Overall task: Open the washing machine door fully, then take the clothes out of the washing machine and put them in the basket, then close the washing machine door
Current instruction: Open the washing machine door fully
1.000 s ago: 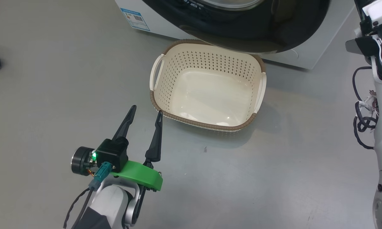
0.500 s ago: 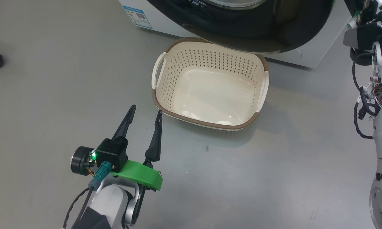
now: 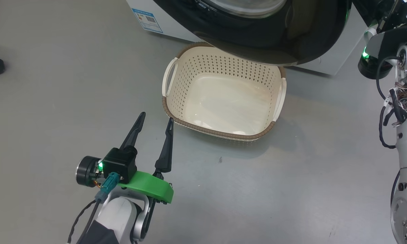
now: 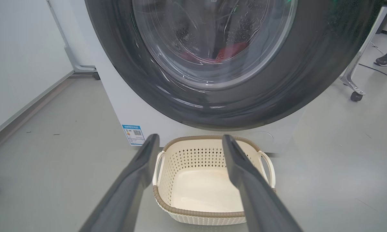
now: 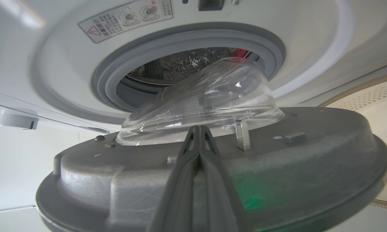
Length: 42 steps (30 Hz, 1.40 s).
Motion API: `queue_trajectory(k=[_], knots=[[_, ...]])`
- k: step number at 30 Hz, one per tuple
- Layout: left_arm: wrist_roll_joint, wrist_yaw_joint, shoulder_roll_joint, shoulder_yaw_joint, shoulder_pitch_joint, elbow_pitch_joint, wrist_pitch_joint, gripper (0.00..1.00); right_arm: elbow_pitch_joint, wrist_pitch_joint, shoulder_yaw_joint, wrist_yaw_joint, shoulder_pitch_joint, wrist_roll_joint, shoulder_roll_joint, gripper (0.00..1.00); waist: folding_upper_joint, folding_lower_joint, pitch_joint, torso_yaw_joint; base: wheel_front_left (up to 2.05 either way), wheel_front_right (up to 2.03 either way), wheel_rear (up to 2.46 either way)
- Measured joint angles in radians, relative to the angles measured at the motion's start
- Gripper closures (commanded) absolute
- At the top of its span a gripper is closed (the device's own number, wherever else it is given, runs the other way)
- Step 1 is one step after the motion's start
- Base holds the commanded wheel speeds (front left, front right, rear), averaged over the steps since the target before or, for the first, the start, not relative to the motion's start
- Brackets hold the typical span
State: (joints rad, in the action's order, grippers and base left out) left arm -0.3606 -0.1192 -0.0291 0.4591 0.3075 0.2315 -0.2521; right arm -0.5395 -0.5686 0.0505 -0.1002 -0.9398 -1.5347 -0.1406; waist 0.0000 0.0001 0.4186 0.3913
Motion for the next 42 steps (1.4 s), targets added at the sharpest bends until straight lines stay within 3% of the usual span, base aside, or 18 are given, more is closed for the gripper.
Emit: queue_trajectory(k=[42], knots=[[0.012,0.000,0.000,-0.010,-0.004,0.025,0.000,0.00,-0.094,-0.196,-0.037,-0.017,0.125,-0.119,0.051,1.00,0.0000,0.0000,-0.110,-0.021,0.00,0.00,0.00]])
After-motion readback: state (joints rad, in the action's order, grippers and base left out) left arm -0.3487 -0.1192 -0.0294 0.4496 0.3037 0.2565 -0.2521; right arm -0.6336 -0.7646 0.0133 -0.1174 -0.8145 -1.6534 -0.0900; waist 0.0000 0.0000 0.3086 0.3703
